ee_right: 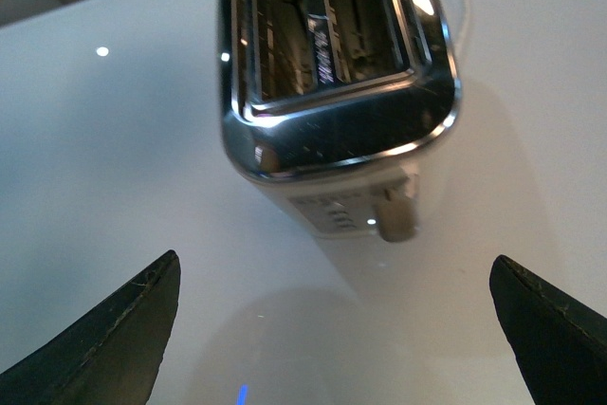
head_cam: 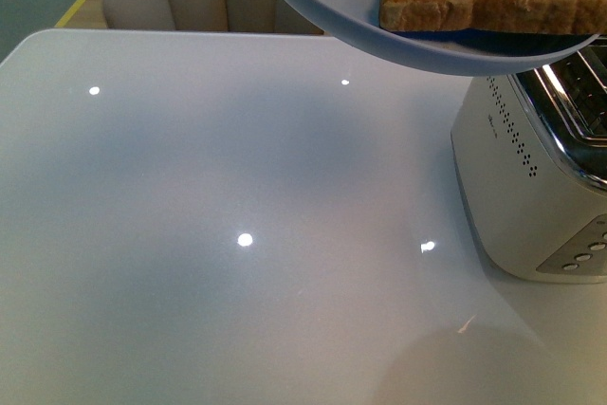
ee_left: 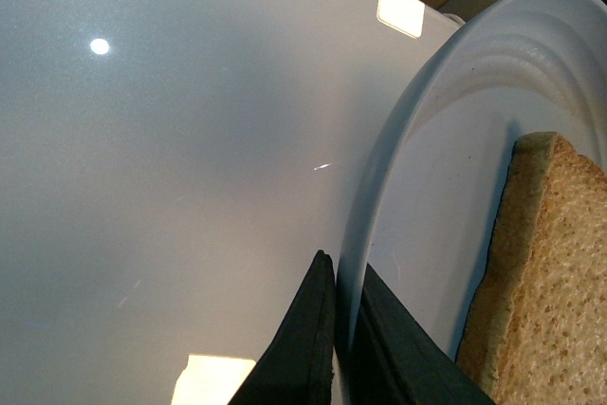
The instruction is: Left arm holds plate, right arm toasts bread
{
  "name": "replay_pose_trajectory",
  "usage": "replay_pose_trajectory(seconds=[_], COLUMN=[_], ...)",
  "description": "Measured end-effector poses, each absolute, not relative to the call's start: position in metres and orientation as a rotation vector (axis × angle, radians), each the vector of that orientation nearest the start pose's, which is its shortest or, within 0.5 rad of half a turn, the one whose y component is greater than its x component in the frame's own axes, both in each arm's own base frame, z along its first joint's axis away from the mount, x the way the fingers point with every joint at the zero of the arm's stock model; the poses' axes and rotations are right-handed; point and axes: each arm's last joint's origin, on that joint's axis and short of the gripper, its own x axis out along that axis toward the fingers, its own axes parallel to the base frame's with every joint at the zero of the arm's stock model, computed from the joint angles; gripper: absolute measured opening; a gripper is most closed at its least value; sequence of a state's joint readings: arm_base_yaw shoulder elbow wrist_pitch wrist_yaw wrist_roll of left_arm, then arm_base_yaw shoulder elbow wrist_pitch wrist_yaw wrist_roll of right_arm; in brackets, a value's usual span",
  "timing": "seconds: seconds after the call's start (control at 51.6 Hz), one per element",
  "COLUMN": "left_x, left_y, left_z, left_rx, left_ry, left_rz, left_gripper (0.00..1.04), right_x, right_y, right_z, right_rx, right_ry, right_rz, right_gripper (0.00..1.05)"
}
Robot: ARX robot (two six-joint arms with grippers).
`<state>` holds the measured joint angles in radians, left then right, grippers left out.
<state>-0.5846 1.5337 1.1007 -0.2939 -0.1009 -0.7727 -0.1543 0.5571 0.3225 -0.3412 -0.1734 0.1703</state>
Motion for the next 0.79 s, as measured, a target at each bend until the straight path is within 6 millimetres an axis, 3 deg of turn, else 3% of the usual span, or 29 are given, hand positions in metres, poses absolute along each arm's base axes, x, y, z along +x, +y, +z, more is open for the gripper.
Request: replay_pose_trajectory(seconds=[0.136, 0.31, 0.794], left_x=[0.277, 0.277, 0.277], left_y=[-0.18, -0.18, -0.18], left_z=[0.255, 0.255, 0.255], left_rx=[-0.481, -0.481, -0.481], left_ry=[0.82, 0.82, 0.82], left_rz=[-0.169, -0.169, -0.169], left_gripper=[0.03, 0.03, 0.03], right_x=[0.152, 0.171, 0.197], right_y=[-0.005, 0.014, 0.044], right_z=[0.213, 0.217, 0.209], right_rx=[0.48, 0.714, 0.961], right_ry=[0.563, 0.587, 0.623], right_rz=[0.081, 0.13, 0.22], right_gripper=[0.96, 0.96, 0.96])
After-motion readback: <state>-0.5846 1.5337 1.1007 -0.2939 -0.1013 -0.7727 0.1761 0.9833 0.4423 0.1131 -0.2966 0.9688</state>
